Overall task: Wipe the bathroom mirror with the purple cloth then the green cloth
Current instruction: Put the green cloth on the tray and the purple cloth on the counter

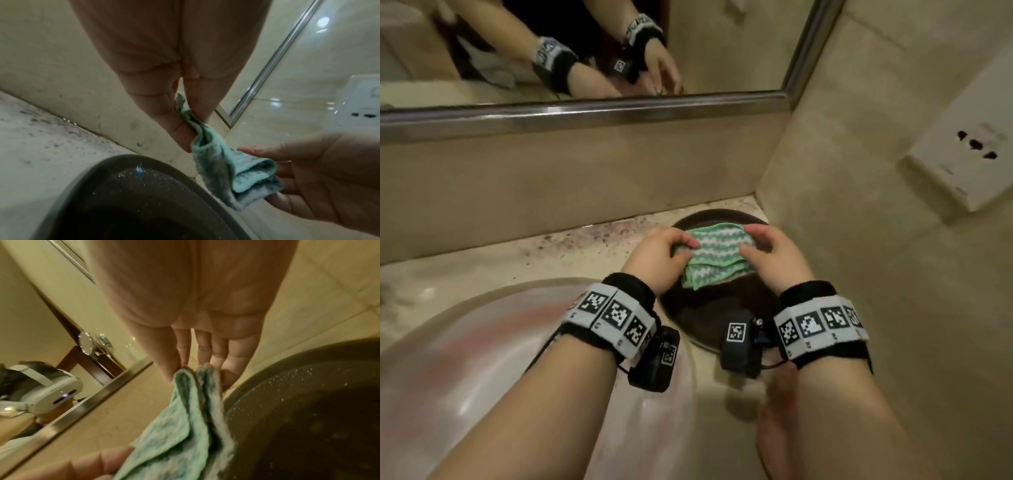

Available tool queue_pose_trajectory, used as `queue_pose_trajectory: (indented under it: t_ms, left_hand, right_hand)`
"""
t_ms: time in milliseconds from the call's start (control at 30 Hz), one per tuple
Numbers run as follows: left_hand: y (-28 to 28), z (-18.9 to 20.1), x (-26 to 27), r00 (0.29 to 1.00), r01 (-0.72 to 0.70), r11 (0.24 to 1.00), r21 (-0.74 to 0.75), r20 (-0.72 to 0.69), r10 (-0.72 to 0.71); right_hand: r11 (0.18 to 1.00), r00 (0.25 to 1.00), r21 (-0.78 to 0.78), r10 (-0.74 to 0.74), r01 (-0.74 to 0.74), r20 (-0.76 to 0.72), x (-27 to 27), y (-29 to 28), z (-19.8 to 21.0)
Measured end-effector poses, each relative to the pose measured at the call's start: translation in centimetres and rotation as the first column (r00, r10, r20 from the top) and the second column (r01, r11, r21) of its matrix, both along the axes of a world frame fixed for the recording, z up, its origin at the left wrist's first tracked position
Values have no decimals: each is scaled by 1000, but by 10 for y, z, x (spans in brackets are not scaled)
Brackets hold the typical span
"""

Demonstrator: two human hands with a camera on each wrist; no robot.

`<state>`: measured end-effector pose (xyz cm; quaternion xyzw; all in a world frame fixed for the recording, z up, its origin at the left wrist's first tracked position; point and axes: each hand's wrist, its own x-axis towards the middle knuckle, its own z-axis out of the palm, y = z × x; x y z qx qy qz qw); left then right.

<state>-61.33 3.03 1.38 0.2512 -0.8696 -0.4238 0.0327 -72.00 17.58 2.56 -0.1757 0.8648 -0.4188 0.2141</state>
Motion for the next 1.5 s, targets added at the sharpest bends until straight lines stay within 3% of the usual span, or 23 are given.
queue_pose_trajectory:
  t_ms: [300, 467, 600, 733, 867, 1233, 1500]
  left_hand:
    - [-13, -44, -46, 989, 82, 995, -58, 129, -74]
    - [-14, -53, -51, 955, 140, 974, -180, 285, -84]
    - [-16, -47, -49, 925, 192, 942, -275, 373, -80]
    - [-14, -33, -46, 911, 210, 935, -287, 405, -80]
    - [-11, -8, -34, 929, 174, 921, -349, 368, -36]
    - [-9, 73, 70, 981, -34, 919, -392, 162, 105]
    - [-29, 95, 200, 953, -200, 884, -422, 127, 276]
  right_hand:
    - [992, 998, 119, -45, 41, 35, -39, -26, -61]
    - [943, 1000, 332, 20, -20, 4, -38, -31, -76]
    - [861, 996, 506, 84, -55, -36, -33, -32, -68]
    - [885, 996, 461, 85, -72, -8, -27, -33, -52]
    - [917, 994, 397, 70, -32, -82, -13, -31, -27]
    - [958, 949, 268, 176, -103, -262, 76, -41, 47]
    - [914, 879, 262, 380, -309, -288, 188, -78, 69]
